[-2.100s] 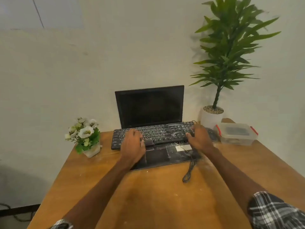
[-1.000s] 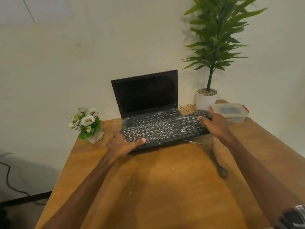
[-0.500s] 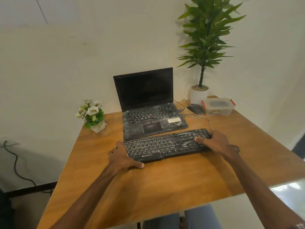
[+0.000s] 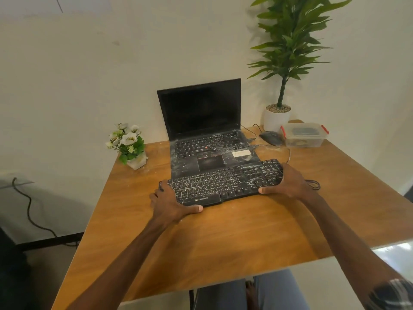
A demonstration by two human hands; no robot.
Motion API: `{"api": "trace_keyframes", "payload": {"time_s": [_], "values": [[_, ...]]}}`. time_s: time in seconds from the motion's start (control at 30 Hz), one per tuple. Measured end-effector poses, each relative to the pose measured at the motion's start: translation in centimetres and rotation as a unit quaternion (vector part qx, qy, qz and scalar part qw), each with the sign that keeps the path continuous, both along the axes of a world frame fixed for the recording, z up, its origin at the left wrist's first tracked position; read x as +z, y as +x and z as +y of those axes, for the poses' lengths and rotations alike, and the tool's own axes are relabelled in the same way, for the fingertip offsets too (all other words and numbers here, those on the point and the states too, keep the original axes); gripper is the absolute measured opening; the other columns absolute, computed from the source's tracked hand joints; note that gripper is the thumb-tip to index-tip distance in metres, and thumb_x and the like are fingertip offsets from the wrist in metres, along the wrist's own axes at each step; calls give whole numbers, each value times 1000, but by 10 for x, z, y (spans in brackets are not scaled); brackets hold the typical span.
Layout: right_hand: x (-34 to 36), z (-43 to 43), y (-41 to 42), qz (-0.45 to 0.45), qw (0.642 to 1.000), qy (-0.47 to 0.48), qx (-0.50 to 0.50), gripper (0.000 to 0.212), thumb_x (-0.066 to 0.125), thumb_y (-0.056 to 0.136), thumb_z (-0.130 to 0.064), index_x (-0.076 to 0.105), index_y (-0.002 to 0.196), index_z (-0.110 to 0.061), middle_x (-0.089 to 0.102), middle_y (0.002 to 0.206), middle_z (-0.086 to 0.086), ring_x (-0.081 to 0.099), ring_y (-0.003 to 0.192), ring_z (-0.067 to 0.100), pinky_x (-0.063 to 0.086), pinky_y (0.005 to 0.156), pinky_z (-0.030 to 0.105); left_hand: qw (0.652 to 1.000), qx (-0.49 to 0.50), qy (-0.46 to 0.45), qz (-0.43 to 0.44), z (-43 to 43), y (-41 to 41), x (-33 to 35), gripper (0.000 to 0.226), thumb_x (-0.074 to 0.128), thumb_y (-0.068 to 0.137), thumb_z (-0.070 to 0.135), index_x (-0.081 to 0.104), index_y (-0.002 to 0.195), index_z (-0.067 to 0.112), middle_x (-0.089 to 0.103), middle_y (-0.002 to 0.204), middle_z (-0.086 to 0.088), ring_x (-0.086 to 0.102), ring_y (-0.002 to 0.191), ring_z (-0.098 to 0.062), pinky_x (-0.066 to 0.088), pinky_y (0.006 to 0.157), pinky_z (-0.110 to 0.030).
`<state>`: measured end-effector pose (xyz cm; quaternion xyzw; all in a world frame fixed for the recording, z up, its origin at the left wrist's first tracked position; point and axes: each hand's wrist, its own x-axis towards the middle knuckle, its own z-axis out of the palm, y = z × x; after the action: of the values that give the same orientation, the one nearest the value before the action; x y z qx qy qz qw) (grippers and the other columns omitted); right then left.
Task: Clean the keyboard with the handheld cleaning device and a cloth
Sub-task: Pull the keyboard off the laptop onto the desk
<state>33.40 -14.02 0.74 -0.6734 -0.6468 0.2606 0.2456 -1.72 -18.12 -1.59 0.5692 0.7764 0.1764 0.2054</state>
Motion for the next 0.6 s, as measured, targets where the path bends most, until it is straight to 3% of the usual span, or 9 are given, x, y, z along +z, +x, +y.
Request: {"api": "trace_keyframes", "payload": {"time_s": [0.1, 0.23, 0.37, 0.47, 0.6], "values": [[-6, 4, 2, 0, 1000, -5, -15, 105, 98, 46, -47, 49, 132, -11, 61, 125, 3, 58, 114, 25, 50, 93, 36, 1000, 0, 0, 7, 0, 0, -1, 154, 90, 46, 78, 14, 160, 8, 33, 158, -21, 29, 145, -43, 34, 115, -54], [-8, -1, 1, 8, 1000, 2, -28, 106, 98, 45, -50, 49, 131, -12, 59, 120, -1, 57, 108, 20, 50, 89, 34, 1000, -13, 11, 20, -2, 8, -3, 151, 87, 50, 79, 13, 161, 8, 22, 162, -23, 18, 150, -44, 27, 121, -55], [-16, 0, 2, -22, 999, 44, -12, 118, 85, 32, -77, 53, 128, -17, 64, 124, 3, 60, 111, 22, 54, 95, 44, 998, -45, 8, 44, 4, 34, -4, 138, 77, 62, 83, 16, 161, 10, 9, 169, -25, 5, 157, -45, 12, 127, -60], [-9, -3, -7, -47, 997, 52, -10, 111, 92, 54, -57, 45, 143, -10, 52, 142, 11, 47, 131, 29, 42, 109, 43, 996, -79, 10, 36, 9, 62, -2, 120, 74, 72, 79, 24, 158, 12, 11, 170, -25, 5, 157, -45, 10, 128, -60], [-10, 6, -11, -38, 997, 73, -3, 88, 90, 69, -40, 49, 141, -10, 55, 140, 9, 49, 129, 26, 42, 103, 38, 990, -130, 45, 20, 20, 100, -4, 93, 76, 81, 66, 38, 149, 15, 33, 160, -17, 22, 150, -37, 26, 125, -53]]}}
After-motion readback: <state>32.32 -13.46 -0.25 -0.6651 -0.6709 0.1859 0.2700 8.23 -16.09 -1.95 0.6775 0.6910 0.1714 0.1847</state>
